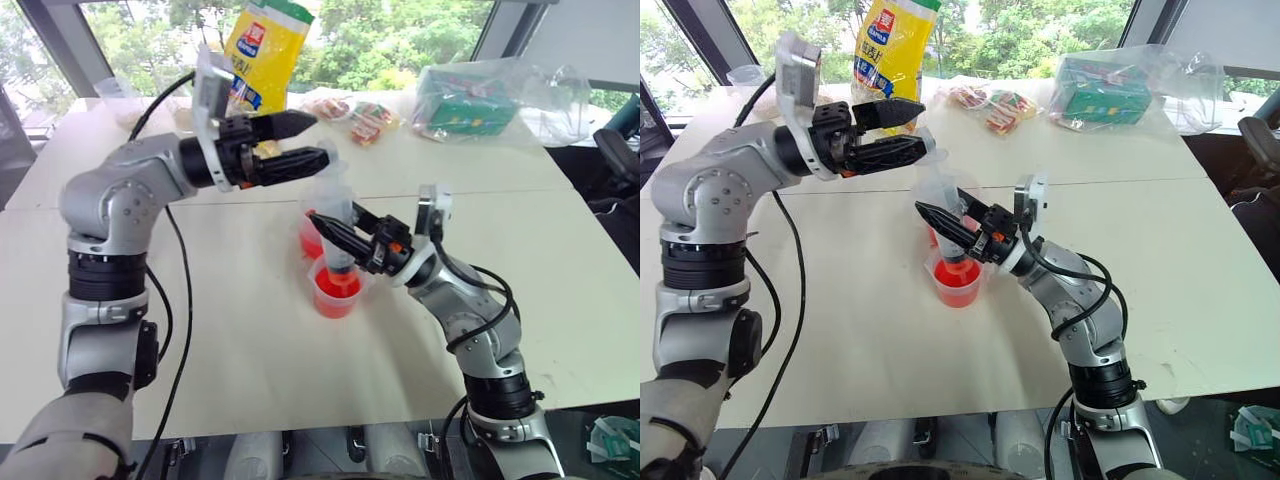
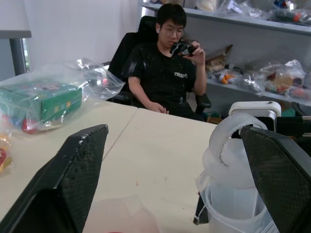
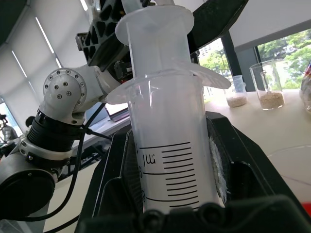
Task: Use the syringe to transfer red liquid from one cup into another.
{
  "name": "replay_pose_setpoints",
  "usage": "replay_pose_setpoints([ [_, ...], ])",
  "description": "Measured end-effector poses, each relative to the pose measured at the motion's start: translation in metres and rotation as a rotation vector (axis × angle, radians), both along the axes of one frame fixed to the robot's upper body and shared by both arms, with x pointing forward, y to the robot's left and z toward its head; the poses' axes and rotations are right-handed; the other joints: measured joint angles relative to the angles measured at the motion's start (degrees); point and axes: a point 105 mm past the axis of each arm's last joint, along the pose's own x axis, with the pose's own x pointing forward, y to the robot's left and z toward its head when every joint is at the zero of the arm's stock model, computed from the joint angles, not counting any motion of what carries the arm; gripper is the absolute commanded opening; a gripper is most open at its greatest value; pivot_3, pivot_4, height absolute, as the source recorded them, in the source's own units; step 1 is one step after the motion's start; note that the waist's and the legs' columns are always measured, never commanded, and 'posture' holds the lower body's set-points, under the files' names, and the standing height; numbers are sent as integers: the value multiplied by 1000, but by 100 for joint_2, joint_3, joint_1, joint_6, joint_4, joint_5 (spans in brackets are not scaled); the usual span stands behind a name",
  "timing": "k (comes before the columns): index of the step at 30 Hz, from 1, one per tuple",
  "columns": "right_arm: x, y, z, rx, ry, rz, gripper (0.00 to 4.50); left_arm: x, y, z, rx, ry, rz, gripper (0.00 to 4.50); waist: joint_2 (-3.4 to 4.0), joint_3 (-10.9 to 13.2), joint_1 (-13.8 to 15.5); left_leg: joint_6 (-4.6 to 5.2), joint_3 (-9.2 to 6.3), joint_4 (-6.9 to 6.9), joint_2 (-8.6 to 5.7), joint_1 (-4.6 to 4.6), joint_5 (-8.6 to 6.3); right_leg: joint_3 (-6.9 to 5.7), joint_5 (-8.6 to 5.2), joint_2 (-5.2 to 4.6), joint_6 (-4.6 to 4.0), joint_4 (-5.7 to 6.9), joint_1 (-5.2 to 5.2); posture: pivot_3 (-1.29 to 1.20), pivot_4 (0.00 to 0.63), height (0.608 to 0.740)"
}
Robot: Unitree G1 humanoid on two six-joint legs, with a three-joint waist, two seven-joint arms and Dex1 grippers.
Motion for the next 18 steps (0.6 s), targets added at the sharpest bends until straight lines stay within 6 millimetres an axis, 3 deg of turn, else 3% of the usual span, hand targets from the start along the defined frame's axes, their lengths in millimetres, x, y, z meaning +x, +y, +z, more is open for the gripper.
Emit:
replay_pose_setpoints([
  [6,3,-4,1,4,4,-29,1424,-5,-14,-1,-9,-3,-63,128,0,0,2,0,0,0,0,0,0,0,0,0,0,0,0,0,150,740],
  [18,5,-3,4,0,2,-27,1424,-9,-15,-5,8,-29,-66,10,0,0,-3,0,-1,0,0,0,0,0,0,0,0,0,0,0,150,740],
])
